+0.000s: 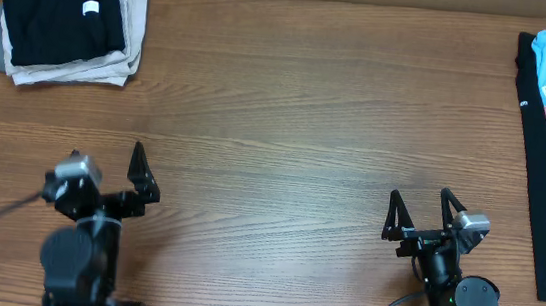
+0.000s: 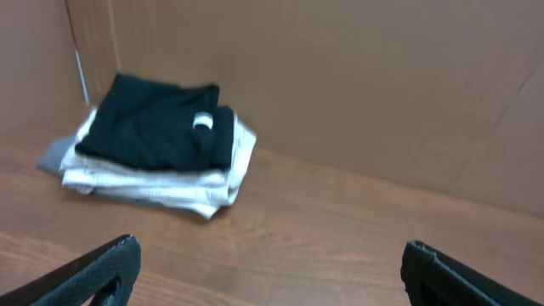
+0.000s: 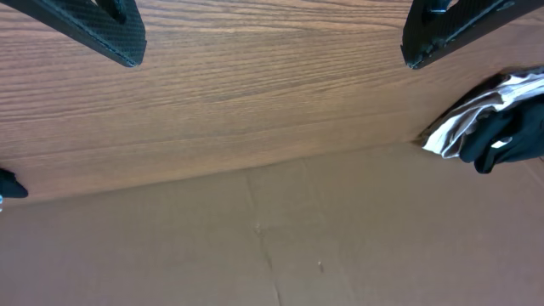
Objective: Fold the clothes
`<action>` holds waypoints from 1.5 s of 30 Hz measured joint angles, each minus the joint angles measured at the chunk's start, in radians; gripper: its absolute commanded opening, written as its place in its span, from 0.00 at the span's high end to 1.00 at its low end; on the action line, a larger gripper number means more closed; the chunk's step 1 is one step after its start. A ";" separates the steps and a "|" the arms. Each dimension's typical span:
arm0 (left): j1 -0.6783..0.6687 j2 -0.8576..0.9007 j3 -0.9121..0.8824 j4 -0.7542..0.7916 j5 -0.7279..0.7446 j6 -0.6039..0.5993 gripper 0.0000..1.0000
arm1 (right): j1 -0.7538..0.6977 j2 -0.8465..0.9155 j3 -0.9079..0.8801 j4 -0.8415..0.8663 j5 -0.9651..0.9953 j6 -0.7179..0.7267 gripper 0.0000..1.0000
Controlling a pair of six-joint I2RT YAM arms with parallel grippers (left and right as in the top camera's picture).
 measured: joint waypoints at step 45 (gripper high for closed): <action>0.058 -0.279 -0.374 0.109 0.058 0.056 0.00 | 0.000 0.000 0.000 0.000 0.000 0.000 0.00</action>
